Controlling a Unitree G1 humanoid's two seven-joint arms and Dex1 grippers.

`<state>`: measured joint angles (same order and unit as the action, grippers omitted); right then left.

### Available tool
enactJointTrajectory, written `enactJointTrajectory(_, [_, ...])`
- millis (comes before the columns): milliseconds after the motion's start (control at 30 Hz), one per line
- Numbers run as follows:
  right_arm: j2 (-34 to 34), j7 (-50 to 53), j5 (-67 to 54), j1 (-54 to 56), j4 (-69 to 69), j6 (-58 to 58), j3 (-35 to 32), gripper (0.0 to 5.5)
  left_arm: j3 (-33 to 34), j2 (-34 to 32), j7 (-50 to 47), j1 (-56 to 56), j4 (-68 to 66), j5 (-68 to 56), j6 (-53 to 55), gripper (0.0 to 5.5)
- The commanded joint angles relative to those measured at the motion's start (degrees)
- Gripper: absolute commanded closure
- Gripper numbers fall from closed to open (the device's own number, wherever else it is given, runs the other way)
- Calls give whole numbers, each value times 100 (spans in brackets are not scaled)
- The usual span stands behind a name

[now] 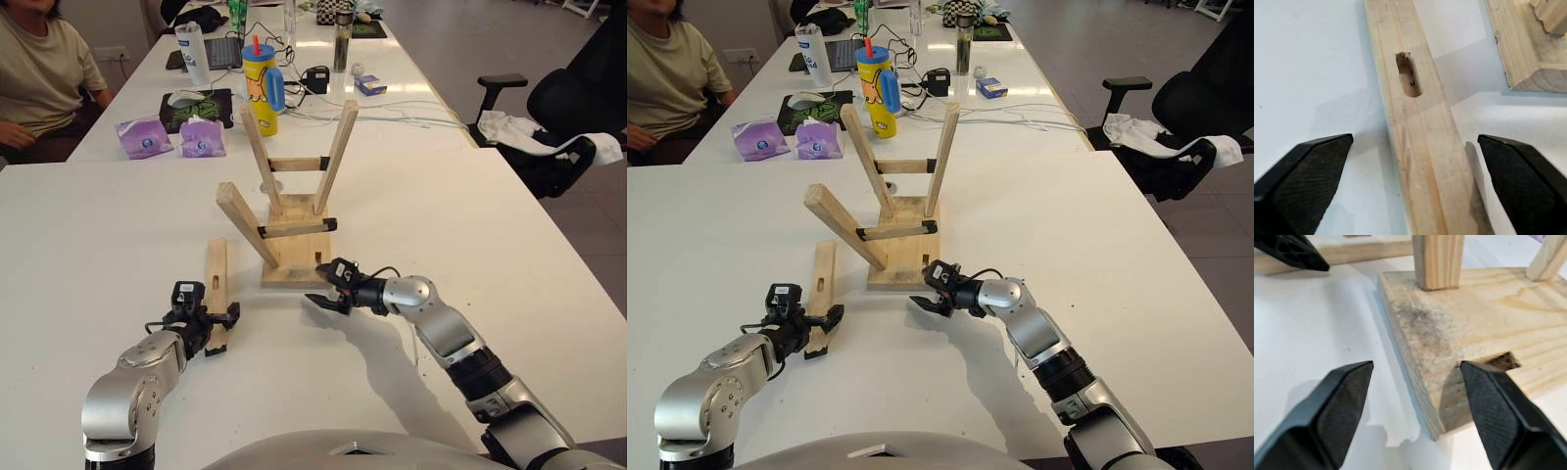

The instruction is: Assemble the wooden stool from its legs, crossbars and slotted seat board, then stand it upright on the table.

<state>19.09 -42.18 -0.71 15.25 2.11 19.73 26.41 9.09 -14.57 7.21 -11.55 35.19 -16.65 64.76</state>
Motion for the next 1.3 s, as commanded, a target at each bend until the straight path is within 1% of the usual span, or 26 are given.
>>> enactJointTrajectory(33, [-368, 120, 121, -179, 620, 476, 298, 218, -32, -174, 64, 48, -154, 68, -3, 142])
enactJointTrajectory(100, [-469, 274, 162, -169, 637, 504, 255, 218, 12, -250, 88, 150, -197, 55, 19, 175])
enactJointTrajectory(200, [-470, 398, 224, -190, 583, 541, 235, 218, 135, -314, 82, 236, -204, 28, 161, 213])
enactJointTrajectory(300, [-473, 481, 239, -240, 457, 620, 245, 218, 226, -435, 105, 320, -319, 42, 260, 265])
enactJointTrajectory(467, [-551, 614, 124, -331, 156, 714, 175, 218, 365, -579, 163, 516, -654, 62, 110, 343])
enactJointTrajectory(633, [-563, 1047, 182, -281, -105, -3, -255, 218, 812, -179, -36, 1190, -1134, -48, -563, 346])
enactJointTrajectory(733, [-588, 922, -158, -458, -474, 89, -508, 218, 1373, 110, -282, 1921, -1494, -193, -1507, 346])
enactJointTrajectory(767, [-561, 888, -227, -530, -568, 163, -559, 218, 1514, 47, -299, 2255, -1647, -199, -1919, 346])
enactJointTrajectory(833, [-491, 909, -289, -707, -721, 203, -681, 218, 1633, -283, -129, 3110, -1935, -207, -2758, 346])
enactJointTrajectory(867, [-461, 970, -301, -786, -766, 249, -760, 218, 1622, -441, 58, 3527, -2029, -262, -3107, 346])
enactJointTrajectory(933, [-358, 1153, -160, -908, -775, 113, -867, 218, 1455, -634, 489, 4107, -1984, -459, -3435, 346])
enactJointTrajectory(1033, [-159, 1031, -361, -1159, -930, 72, -1158, 218, 1060, -735, 1151, 4569, -1695, -1025, -3345, 346])
enactJointTrajectory(1133, [36, 683, -1002, -1309, -1332, 561, -1624, 218, 796, -742, 1521, 4686, -1361, -1701, -2946, 346])
enactJointTrajectory(1200, [64, 566, -1459, -1338, -1571, 911, -1917, 218, 730, -745, 1577, 4697, -1236, -2002, -2764, 346])
enactJointTrajectory(1267, [109, 370, -2358, -1296, -1891, 1486, -2504, 218, 532, -719, 1775, 4516, -1018, -2497, -2405, 346])
enactJointTrajectory(1300, [188, 174, -2869, -1232, -2010, 1767, -2775, 201, 407, -701, 1859, 4355, -867, -2751, -2206, 346])
